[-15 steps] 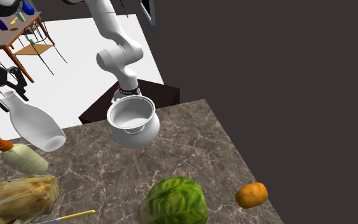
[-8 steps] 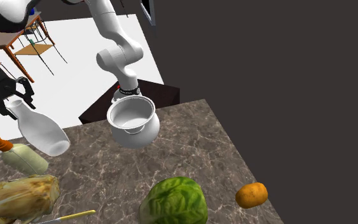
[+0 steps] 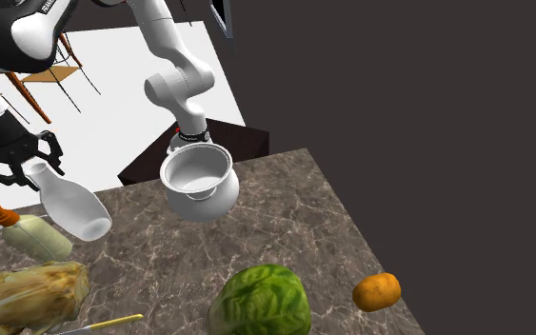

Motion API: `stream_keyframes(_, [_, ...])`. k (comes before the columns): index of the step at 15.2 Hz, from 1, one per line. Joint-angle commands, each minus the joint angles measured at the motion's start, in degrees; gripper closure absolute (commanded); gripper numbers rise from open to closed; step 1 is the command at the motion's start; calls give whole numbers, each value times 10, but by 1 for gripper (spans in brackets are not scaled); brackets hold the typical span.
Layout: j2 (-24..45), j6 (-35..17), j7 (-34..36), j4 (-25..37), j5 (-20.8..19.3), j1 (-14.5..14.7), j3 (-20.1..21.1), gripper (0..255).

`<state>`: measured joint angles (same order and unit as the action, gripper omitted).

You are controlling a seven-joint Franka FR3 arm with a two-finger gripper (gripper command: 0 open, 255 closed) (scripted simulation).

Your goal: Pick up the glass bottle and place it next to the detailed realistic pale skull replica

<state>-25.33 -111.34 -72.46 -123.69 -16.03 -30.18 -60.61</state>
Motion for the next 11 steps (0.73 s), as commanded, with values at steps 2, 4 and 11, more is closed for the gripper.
stream_keyframes(2, [5,-25,-3,-19,0,4,-12,255])
stream_keyframes(4, [10,-41,-5,-30,0,7,-21,255])
stream_keyframes(11, [21,-70,-11,-49,3,16,-39,255])
